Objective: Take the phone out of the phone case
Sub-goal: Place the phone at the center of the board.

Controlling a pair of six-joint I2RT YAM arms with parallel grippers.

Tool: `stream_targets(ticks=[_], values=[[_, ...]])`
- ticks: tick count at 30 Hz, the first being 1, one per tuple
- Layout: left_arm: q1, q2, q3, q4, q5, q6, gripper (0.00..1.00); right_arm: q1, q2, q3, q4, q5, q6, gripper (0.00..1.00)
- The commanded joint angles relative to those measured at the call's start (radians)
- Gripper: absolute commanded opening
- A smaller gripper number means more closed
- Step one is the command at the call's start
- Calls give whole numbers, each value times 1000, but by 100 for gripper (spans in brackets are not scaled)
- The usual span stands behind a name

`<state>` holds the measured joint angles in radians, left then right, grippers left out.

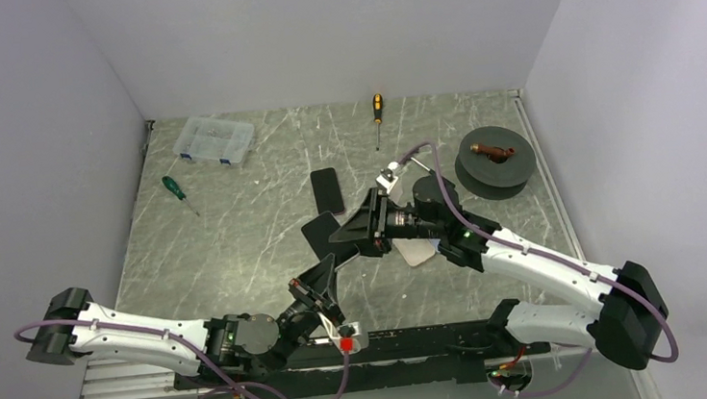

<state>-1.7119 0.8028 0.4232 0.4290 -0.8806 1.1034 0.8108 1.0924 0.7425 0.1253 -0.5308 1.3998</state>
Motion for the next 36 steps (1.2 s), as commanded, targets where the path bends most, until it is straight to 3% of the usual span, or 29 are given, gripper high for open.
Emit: stream_targets(ticks=[1,4,8,9,13,17,19,20,28,33,36], values=[[-11,23,7,146,-18,89,0,-2,24,5,162,-71,47,42],[-13,44,9,178,-22,119,0,-2,31,6,192,-80,61,28],[-13,55,19,199,-25,113,0,-2,37,17,204,-102,61,0],[-13,58,23,199,-29,104,0,-3,34,17,208,-105,60,0],[-11,60,35,175,-44,43,45,-15,-4,0,217,-89,42,0],[-12,30,37,149,-52,-39,69,-35,-56,-2,196,-66,1,0],[-12,8,41,125,-70,-95,88,-43,-91,18,126,-36,-64,0],[-12,-5,40,113,-82,-127,91,-46,-113,30,83,-7,-104,0],[-3,-163,118,-274,-80,-664,99,-48,-315,52,-182,224,-412,0],[59,-268,101,-283,68,-938,99,-45,-406,-5,-232,285,-536,0],[162,-274,120,-361,137,-1172,99,-35,-450,-44,-198,296,-598,0]])
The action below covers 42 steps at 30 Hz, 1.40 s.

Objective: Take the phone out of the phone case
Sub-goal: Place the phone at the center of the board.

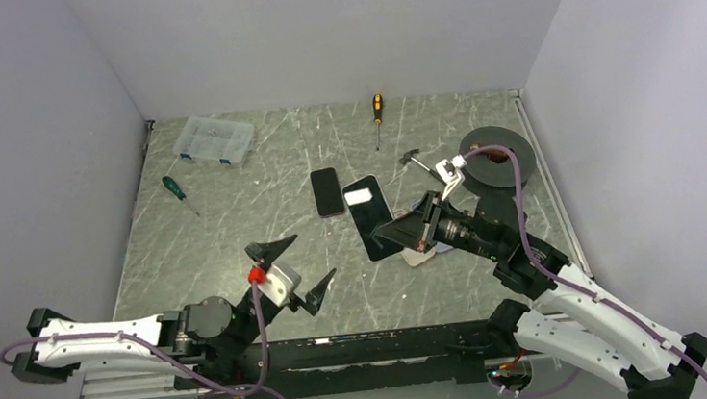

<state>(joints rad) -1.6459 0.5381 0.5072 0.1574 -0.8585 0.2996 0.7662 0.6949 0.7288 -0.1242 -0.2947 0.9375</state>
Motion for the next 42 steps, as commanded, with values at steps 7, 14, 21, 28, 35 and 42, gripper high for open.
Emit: stream_targets(ticks=[7,14,21,28,35,42], values=[[404,82,74,-105,624,-676,99,107,-23,-57,108,162,-242,0],[532,5,-78,213,783,-828,99,159,-16,-233,487,153,-200,0],[647,-109,-229,361,827,-956,99,187,15,-281,684,103,-218,0],[731,-67,-236,420,952,-1013,99,198,63,-321,872,57,-149,0],[804,22,-262,647,1146,-1102,99,209,74,-337,917,67,-107,0],[822,30,-263,689,1132,-1112,99,232,89,-323,890,83,-102,0]])
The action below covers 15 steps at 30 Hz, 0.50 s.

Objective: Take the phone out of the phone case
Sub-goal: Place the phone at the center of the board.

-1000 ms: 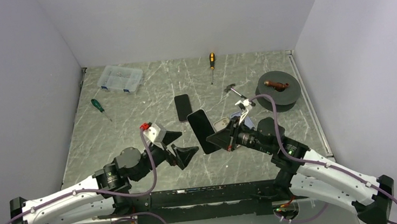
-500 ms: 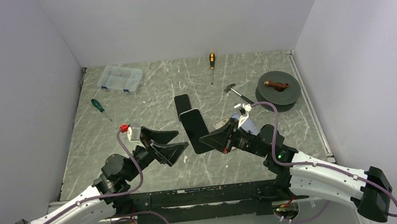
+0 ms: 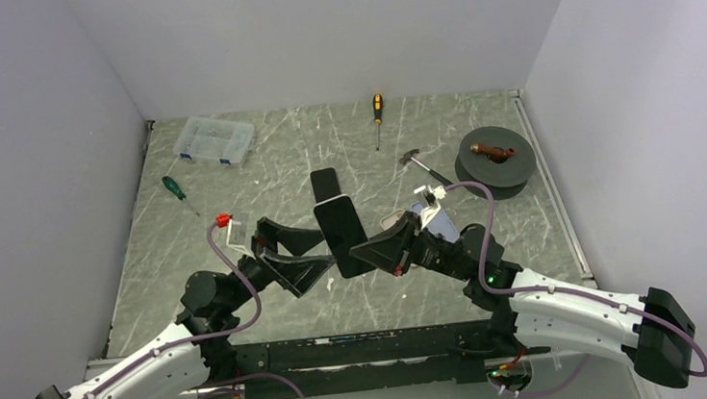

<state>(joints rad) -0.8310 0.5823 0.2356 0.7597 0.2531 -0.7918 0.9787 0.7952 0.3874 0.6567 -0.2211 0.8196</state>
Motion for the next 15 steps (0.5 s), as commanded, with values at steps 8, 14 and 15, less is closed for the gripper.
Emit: stream_targets(ticks=[8,14,15], values=[[16,-16,7,84,-2,-23,99,72,-3,-2,154,50,7,0],[18,50,51,73,18,-43,99,85,34,14,175,18,-2,0],[19,57,60,63,16,-45,100,87,33,9,179,23,1,0]])
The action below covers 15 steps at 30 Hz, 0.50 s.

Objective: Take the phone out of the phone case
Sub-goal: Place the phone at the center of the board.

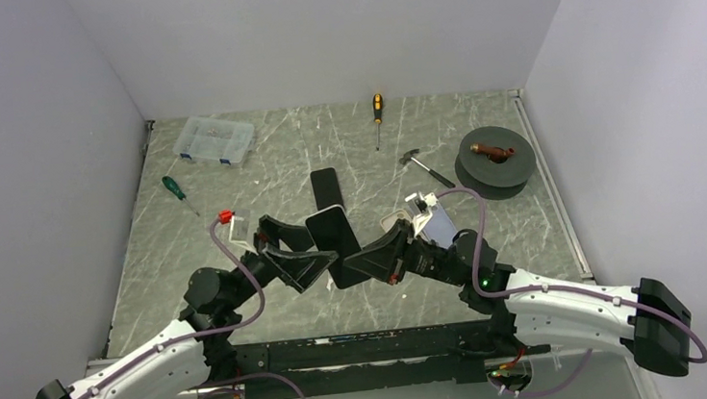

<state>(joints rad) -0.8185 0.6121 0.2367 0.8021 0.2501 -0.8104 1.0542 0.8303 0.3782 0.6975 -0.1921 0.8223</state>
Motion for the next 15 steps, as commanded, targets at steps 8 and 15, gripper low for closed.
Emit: stream_targets(ticks=[8,15], values=[[10,51,64,46,26,-30,56,15,-19,-24,158,30,-3,0],[13,105,44,141,45,-67,18,15,-37,-37,123,37,-8,0]])
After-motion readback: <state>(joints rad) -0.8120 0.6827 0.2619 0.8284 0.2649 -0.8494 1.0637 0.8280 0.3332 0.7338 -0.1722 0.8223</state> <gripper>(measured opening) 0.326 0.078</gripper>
